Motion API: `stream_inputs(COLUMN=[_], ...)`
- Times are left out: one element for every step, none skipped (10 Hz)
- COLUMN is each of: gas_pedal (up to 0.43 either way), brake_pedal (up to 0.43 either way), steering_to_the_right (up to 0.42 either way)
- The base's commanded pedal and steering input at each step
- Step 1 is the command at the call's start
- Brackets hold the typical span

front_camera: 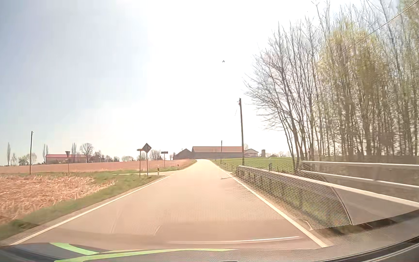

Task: Follow the waypoints while adhering to traffic rules and regulations

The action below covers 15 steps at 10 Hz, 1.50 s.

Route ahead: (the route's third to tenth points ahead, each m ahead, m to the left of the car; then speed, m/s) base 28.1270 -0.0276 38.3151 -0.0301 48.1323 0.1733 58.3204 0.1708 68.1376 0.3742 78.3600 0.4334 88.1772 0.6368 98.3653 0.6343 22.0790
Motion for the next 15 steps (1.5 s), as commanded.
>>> stream_inputs(gas_pedal=[0.378, 0.378, 0.378, 0.378, 0.378, 0.378, 0.378, 0.378, 0.378, 0.378, 0.378, 0.358, 0.339, 0.331, 0.311], brake_pedal=[0.000, 0.000, 0.000, 0.000, 0.000, 0.000, 0.000, 0.000, 0.000, 0.000, 0.000, 0.000, 0.000, 0.000, 0.000], steering_to_the_right=[-0.001, -0.001, -0.001, -0.001, -0.001, -0.001, -0.001, -0.001, -0.001, 0.000, 0.000, 0.000, 0.000, 0.000, 0.000])
